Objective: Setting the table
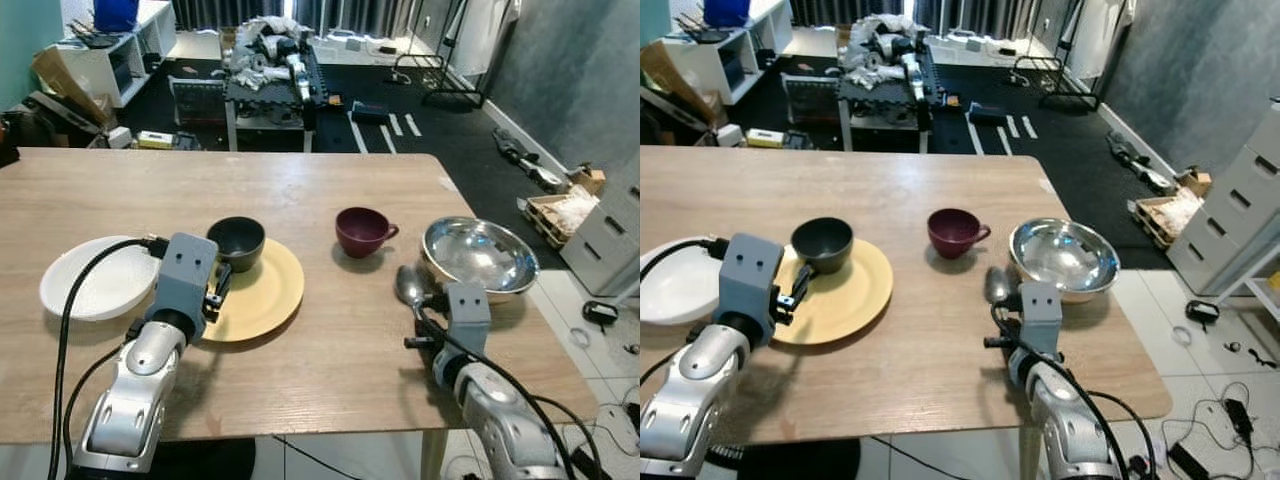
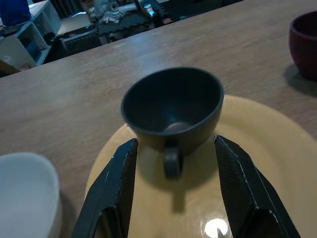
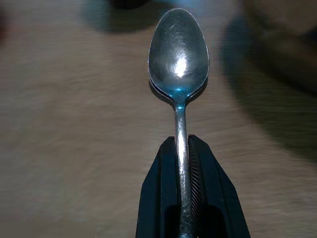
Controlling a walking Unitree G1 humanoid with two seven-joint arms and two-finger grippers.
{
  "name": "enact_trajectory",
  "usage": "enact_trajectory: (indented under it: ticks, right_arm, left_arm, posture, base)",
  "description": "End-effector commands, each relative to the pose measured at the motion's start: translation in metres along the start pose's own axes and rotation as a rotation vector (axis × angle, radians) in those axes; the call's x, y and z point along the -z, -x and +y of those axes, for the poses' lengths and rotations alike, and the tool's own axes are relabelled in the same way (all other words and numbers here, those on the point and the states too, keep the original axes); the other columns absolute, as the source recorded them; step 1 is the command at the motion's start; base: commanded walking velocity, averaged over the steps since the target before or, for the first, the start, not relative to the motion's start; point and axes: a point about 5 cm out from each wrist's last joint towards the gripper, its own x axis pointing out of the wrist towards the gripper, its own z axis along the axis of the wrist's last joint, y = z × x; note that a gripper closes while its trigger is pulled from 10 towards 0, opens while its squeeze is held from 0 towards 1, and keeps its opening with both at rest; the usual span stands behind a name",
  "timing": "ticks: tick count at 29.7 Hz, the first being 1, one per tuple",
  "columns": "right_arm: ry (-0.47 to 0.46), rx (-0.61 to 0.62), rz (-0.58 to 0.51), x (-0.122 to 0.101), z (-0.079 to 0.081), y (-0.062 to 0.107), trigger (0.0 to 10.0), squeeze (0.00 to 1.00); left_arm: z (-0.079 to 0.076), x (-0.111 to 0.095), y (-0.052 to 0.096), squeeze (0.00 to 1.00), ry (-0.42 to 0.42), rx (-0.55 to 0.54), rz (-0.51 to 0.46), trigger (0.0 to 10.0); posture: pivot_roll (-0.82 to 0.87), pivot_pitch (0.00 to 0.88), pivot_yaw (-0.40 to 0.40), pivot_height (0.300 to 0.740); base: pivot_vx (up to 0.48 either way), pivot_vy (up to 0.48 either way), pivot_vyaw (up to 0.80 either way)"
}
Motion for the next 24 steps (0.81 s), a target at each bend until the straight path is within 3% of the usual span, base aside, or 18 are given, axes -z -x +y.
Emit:
enact_trajectory:
  ticks: [1,8,15,17,24]
  right_arm:
    - [-0.005,-0.091,0.134,0.026,0.012,0.004,10.0,0.0]
    - [0.008,-0.153,0.098,0.019,0.014,0.007,10.0,0.0]
    - [-0.021,-0.155,-0.073,-0.014,0.011,0.007,10.0,0.0]
    - [-0.018,-0.151,-0.16,-0.034,0.009,0.008,10.0,0.0]
    - [0.049,-0.139,-0.196,-0.047,0.004,0.012,10.0,0.0]
  left_arm:
    - [-0.001,0.004,-0.002,0.0,-0.004,0.007,0.025,10.0]
    - [-0.003,0.004,-0.003,0.0,-0.002,0.009,0.023,10.0]
    - [-0.004,0.004,-0.004,0.0,0.0,0.012,0.019,10.0]
    - [-0.004,0.003,-0.004,0.0,-0.002,0.014,0.016,10.0]
    - [-0.004,0.003,-0.005,0.0,-0.002,0.015,0.013,10.0]
  posture:
    - [-0.02,0.0,0.045,0.74]
    - [-0.02,0.0,0.043,0.74]
    - [-0.02,0.0,0.046,0.74]
    - [-0.02,0.0,0.047,0.74]
    - [-0.02,0.0,0.046,0.74]
  base:
    - [0.0,0.0,0.0]
    - [0.0,0.0,0.0]
    - [0.0,0.0,0.0]
    - [0.0,0.0,0.0]
    - [0.0,0.0,0.0]
